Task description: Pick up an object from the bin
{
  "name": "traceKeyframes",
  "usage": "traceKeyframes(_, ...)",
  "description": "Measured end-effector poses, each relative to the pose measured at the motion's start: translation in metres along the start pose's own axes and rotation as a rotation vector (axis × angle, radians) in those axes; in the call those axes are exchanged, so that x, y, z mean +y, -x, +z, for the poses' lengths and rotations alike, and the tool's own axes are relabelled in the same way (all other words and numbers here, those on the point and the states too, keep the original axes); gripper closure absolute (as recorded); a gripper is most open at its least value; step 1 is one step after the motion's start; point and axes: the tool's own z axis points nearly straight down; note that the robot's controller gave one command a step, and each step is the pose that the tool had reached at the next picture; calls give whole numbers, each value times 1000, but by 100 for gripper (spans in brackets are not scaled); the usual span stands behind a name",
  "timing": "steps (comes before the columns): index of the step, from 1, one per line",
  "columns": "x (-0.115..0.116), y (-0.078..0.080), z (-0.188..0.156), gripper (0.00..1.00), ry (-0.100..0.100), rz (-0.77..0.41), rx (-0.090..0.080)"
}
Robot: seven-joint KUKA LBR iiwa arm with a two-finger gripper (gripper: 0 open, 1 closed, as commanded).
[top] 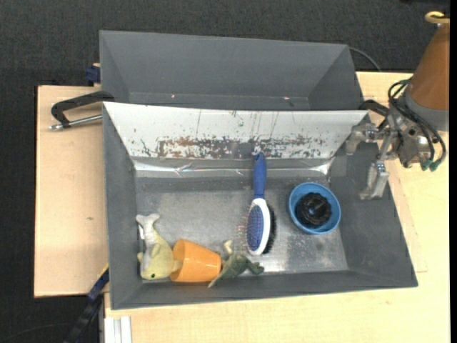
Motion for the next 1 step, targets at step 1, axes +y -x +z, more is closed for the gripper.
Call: traceKeyframes(1,36,-18,140,0,3,80,3)
